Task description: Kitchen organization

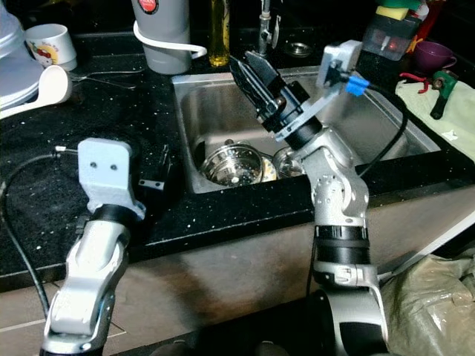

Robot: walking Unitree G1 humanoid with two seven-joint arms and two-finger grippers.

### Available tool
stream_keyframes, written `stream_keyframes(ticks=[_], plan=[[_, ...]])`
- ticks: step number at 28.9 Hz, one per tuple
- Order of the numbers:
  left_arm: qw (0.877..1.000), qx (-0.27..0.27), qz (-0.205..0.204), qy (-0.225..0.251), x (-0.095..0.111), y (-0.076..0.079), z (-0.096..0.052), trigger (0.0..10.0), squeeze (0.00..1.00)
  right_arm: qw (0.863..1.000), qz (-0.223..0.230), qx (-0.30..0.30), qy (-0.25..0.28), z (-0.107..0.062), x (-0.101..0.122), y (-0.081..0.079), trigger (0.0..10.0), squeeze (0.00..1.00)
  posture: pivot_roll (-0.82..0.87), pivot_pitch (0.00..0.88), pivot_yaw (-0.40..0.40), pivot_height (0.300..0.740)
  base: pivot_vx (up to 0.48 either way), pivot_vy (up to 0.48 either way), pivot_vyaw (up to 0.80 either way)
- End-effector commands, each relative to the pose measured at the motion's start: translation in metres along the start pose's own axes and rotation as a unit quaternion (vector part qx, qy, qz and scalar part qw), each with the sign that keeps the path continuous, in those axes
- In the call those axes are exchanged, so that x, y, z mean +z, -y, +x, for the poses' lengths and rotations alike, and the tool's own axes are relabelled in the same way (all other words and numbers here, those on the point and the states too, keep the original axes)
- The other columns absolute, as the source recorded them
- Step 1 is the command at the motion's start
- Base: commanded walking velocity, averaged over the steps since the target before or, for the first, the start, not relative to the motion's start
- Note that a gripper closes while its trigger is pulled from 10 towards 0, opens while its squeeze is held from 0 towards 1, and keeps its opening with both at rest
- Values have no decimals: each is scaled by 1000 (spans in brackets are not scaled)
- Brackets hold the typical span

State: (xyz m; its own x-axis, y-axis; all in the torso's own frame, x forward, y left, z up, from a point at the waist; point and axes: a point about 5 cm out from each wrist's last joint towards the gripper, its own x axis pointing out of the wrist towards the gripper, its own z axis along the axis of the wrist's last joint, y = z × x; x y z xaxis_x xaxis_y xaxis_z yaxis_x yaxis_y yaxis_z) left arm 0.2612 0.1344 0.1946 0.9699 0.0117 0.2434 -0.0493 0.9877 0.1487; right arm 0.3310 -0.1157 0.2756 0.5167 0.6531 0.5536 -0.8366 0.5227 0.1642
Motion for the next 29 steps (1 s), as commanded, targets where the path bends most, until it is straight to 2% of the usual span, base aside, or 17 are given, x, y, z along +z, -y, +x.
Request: stream_keyframes(ticks=[1, 4, 10, 21, 25, 29], plan=[[1000, -4, 6, -15, -5, 2, 0, 10000, 0, 1000, 6, 7, -1, 1, 0, -5, 10000, 0, 42, 51, -51, 732, -337, 0, 0], [1000, -2, 8, -15, -5, 1, 0, 10000, 0, 1000, 21, 6, -4, 2, -1, -12, 10000, 0, 50, 49, -55, 732, -349, 0, 0], [1000, -2, 10, -18, -6, 0, 1, 10000, 0, 999, 29, 3, -14, 1, -6, -13, 10000, 0, 51, 49, -55, 732, -363, 0, 0], [1000, -12, 12, -17, -6, 5, 1, 10000, 0, 998, 33, -29, -52, -13, -24, -5, 10000, 0, 50, 41, -55, 732, -361, 0, 0], [1000, -17, 13, -20, -8, 7, 1, 10000, 0, 993, 13, -56, -102, -25, -41, 4, 10000, 0, 49, 38, -55, 732, -341, 0, 0], [999, -24, 17, -27, -14, 9, 0, 10000, 0, 983, -10, -87, -160, -45, -63, 14, 10000, 0, 49, 29, -57, 732, -334, 0, 0]])
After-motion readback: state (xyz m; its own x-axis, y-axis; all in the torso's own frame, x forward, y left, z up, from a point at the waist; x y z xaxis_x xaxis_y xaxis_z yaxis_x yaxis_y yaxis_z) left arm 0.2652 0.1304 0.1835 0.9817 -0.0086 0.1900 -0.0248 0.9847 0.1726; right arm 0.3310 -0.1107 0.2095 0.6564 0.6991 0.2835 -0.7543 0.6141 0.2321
